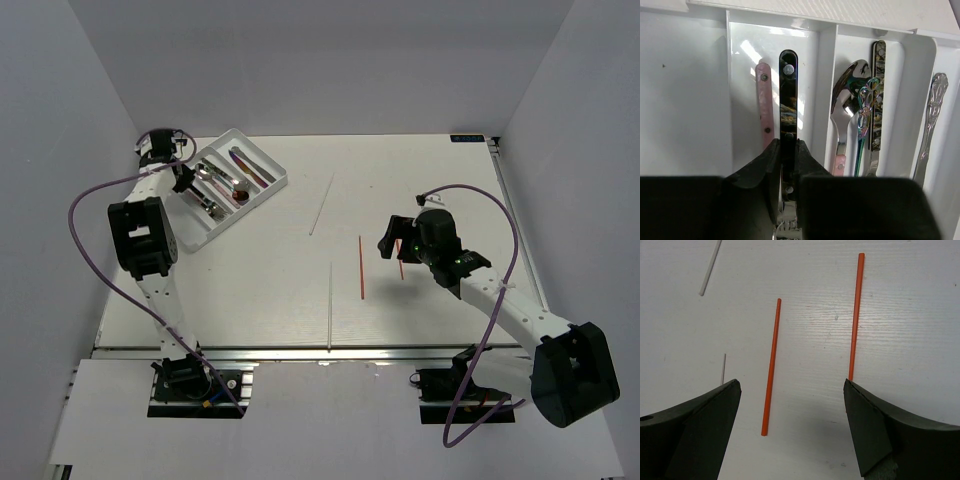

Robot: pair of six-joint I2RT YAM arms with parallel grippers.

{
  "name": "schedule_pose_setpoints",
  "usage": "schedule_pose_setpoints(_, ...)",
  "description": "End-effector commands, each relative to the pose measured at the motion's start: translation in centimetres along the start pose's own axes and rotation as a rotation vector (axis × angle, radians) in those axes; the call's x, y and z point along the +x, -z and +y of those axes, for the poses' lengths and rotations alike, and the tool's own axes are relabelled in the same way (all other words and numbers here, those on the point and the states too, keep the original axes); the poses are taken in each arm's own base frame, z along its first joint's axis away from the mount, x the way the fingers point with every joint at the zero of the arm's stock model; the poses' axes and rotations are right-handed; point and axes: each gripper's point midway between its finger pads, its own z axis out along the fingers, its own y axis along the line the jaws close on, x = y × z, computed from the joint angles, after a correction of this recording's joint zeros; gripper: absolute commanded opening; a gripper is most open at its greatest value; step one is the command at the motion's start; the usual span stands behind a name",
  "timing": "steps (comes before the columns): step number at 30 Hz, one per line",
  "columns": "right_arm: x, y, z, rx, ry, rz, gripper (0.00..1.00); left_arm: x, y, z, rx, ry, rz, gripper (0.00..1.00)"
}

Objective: Sort the eating utensils into containers

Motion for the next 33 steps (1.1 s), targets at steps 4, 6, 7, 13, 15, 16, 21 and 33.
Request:
schedule_pose_setpoints(4, -1.8, -0.1, 0.8, -0.027, 0.014, -0.048, 0.88, -2.1, 3.8, -1.5, 0.091, 0.032, -0.067, 0.55)
schedule_pose_setpoints(6, -1.8, -0.1, 0.7, -0.025, 0.014, -0.047, 0.88, -2.2, 5.5, -1.6, 0.117, 0.038, -0.083, 0.70)
schedule_pose_setpoints(7, -1.8, -0.1, 0.7, -0.024, 0.016, -0.049, 0.89, -2.8, 6.2, -1.9, 0.136, 0.044, -0.109, 0.73)
schedule_pose_setpoints(13, -1.9, 0.1, 0.5, -0.013, 0.014, -0.059, 0.89, -3.3, 13.9, -8.1, 0.275, -0.112, -0.230, 0.98)
schedule_pose_setpoints(15, -2.0, 0.1, 0.5, -0.010, 0.010, -0.062, 0.89, -1.5, 16.1, -13.1, 0.367, -0.200, -0.237, 0.98)
schedule_pose_setpoints(16, -1.9, 0.1, 0.4, -0.006, 0.011, -0.059, 0.89, 3.5, 15.2, -14.5, 0.340, -0.388, -0.145, 0.98)
schedule_pose_setpoints(21, -2.2, 0.3, 0.1, 0.009, 0.011, -0.069, 0.89, 10.7, 17.2, -23.3, 0.499, -0.630, -0.082, 0.98)
schedule_pose_setpoints(33, -2.1, 0.4, 0.5, -0.014, 0.017, -0.061, 0.89, 25.7, 15.3, -21.5, 0.483, -1.015, 0.174, 0.88)
